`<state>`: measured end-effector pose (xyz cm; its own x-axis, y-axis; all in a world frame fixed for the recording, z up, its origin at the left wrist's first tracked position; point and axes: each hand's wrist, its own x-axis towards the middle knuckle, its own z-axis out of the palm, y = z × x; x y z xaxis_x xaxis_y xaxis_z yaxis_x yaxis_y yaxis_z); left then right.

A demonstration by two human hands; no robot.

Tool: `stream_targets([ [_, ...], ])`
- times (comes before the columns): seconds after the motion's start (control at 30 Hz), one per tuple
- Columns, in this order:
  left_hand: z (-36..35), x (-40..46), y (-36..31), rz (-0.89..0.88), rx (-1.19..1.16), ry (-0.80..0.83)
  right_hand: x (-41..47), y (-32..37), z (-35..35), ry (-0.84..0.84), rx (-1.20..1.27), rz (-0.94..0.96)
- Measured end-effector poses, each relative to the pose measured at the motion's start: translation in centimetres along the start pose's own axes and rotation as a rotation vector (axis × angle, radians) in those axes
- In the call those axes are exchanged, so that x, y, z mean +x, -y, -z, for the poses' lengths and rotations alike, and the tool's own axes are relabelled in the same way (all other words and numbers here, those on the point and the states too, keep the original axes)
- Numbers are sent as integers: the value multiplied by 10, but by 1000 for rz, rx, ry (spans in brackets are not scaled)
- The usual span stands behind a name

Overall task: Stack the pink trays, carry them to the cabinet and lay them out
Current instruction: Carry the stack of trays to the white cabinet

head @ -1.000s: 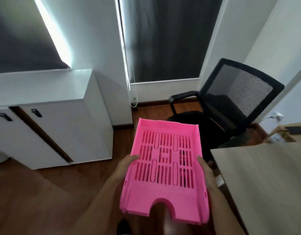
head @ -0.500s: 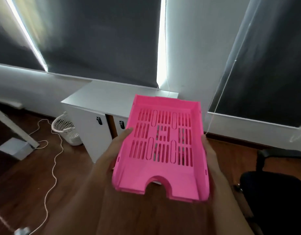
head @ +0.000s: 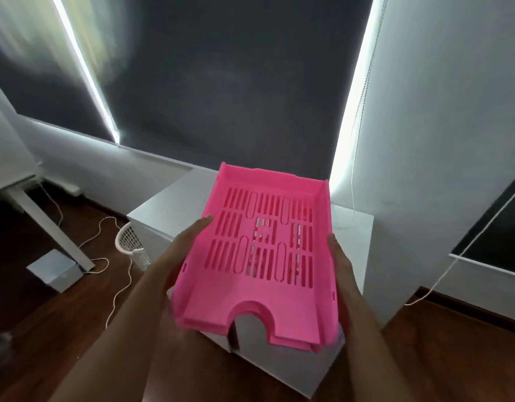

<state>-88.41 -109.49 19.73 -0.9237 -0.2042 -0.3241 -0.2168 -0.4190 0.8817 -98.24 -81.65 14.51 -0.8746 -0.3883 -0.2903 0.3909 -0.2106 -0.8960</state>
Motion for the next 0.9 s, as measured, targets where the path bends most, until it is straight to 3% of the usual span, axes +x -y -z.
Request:
stream_targets([
  [0.2, 36, 81, -25, 66, 62, 47, 80, 12, -36, 27, 38, -2],
  [0.27, 57, 127, -27, 89, 93, 8, 104, 11, -45, 1, 20, -13],
  [0.47, 94, 230, -52, 155, 191, 126, 165, 0, -73, -133, 85, -22],
  [0.9, 118, 343, -85, 216, 374, 302, 241, 13, -105, -339, 171, 26],
])
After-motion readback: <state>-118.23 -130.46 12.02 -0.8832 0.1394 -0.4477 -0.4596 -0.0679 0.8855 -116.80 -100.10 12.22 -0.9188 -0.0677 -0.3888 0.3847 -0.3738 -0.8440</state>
